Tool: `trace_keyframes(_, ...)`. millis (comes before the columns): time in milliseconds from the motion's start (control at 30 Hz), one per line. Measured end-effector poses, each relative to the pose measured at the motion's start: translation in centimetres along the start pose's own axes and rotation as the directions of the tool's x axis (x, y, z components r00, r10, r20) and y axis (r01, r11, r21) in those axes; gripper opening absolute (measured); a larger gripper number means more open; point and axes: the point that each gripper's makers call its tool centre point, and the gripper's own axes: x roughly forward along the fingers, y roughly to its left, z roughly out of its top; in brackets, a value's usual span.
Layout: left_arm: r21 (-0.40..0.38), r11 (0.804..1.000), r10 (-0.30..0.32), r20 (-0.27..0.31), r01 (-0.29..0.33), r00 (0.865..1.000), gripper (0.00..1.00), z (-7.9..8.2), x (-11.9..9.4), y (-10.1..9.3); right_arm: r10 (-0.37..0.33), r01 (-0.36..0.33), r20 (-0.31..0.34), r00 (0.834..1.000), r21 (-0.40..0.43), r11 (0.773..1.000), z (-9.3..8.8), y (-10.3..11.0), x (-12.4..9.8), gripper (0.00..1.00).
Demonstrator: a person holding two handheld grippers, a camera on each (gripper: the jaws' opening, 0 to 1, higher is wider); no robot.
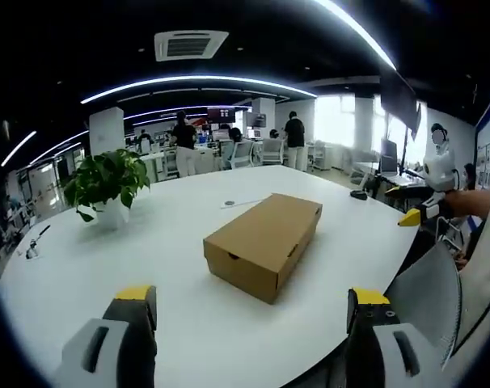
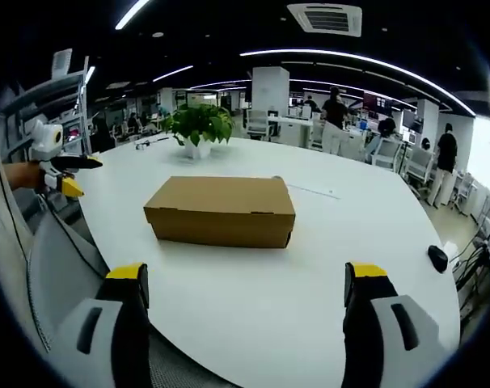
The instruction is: Operate the shoe box by opening the lid, removing the specified soft item, and placing it in the target area until the item is outside and the box remains undamaged.
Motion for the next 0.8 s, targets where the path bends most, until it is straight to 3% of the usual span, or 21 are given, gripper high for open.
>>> trace_keyframes(800, 0.005, 1.000, -0.002, -0.008, 0.002, 1.000, 1.00, -0.24, 0.03, -0.23, 0.006, -0.006, -0.002, 1.000, -0.003, 1.000, 0.03, -0.06, -0.06, 0.96)
